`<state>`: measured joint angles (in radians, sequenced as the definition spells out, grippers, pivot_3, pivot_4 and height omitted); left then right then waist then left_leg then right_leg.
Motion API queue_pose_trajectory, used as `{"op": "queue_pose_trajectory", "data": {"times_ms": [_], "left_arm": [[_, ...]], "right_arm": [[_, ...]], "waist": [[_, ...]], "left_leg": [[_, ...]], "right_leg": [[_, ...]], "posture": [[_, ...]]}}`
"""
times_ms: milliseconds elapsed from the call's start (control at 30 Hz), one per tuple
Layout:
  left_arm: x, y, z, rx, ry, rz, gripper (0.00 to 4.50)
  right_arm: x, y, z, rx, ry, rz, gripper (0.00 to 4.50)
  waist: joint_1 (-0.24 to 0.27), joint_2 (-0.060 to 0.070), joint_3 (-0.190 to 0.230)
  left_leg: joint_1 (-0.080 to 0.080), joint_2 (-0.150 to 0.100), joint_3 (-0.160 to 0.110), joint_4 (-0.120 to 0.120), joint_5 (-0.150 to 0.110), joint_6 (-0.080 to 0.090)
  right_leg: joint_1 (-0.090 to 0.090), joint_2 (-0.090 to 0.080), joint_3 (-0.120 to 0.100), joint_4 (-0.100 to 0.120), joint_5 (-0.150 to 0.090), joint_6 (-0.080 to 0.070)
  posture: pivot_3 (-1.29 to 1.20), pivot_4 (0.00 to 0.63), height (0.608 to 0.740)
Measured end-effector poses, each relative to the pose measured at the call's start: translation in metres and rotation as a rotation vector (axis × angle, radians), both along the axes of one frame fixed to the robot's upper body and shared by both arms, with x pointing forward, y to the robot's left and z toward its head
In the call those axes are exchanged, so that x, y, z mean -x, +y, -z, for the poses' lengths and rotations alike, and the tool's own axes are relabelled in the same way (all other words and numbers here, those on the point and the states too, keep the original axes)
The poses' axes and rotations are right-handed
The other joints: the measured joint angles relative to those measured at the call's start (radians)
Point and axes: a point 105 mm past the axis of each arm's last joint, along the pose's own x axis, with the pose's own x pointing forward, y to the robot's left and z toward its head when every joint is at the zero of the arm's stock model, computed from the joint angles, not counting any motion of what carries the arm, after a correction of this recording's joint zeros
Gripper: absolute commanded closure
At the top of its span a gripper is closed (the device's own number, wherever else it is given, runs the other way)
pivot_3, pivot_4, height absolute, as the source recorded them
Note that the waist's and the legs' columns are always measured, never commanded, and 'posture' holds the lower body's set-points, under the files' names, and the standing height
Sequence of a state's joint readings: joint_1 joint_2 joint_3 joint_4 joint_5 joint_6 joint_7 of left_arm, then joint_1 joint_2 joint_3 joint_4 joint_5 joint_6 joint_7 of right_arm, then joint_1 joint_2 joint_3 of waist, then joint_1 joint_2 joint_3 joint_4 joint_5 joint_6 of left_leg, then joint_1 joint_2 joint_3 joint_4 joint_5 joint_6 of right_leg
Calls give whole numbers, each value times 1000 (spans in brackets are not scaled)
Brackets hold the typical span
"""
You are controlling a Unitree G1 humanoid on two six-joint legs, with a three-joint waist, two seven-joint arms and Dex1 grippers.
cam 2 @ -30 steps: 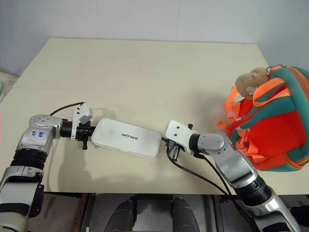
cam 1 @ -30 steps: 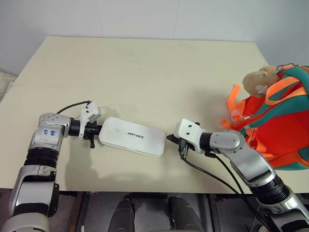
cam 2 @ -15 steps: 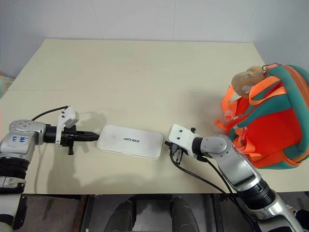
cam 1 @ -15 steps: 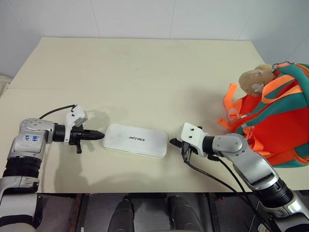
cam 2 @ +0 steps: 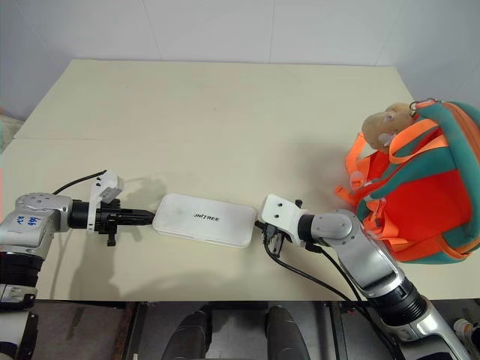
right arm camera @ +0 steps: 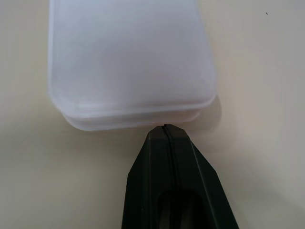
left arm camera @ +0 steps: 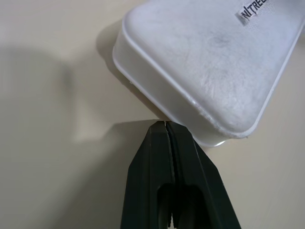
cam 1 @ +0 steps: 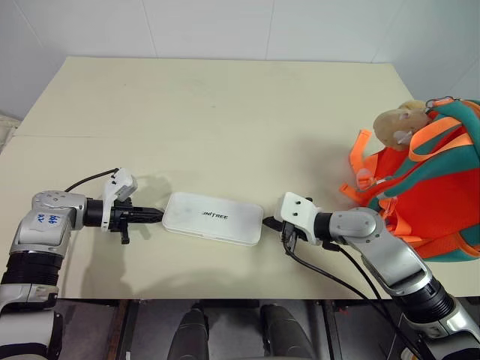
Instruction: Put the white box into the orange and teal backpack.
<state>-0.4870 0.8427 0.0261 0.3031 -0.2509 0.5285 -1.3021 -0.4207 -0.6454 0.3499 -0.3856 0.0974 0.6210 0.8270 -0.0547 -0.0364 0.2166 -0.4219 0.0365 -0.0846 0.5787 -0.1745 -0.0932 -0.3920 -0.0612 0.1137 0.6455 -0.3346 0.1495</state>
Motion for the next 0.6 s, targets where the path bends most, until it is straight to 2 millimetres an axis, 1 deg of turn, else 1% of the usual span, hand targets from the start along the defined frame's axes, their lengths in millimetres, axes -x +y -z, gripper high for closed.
{"op": "queue_pose_trajectory", "data": {"times_ms": [333,600], "left_arm": [[18,-17,9,19,52,64,4459],[19,-16,9,9,52,60,4459]], "right_arm": [[1,1,-1,4,-4,-16,4500],[2,3,-3,4,-13,-36,4500]], "waist": [[0,0,0],[0,0,0]], "left_leg": [[0,0,0,-1,0,0],[0,0,0,0,0,0]], "right_leg": [[0,0,0,-1,0,0],[0,0,0,-1,0,0]], "posture": [[0,150,740],[0,150,740]]}}
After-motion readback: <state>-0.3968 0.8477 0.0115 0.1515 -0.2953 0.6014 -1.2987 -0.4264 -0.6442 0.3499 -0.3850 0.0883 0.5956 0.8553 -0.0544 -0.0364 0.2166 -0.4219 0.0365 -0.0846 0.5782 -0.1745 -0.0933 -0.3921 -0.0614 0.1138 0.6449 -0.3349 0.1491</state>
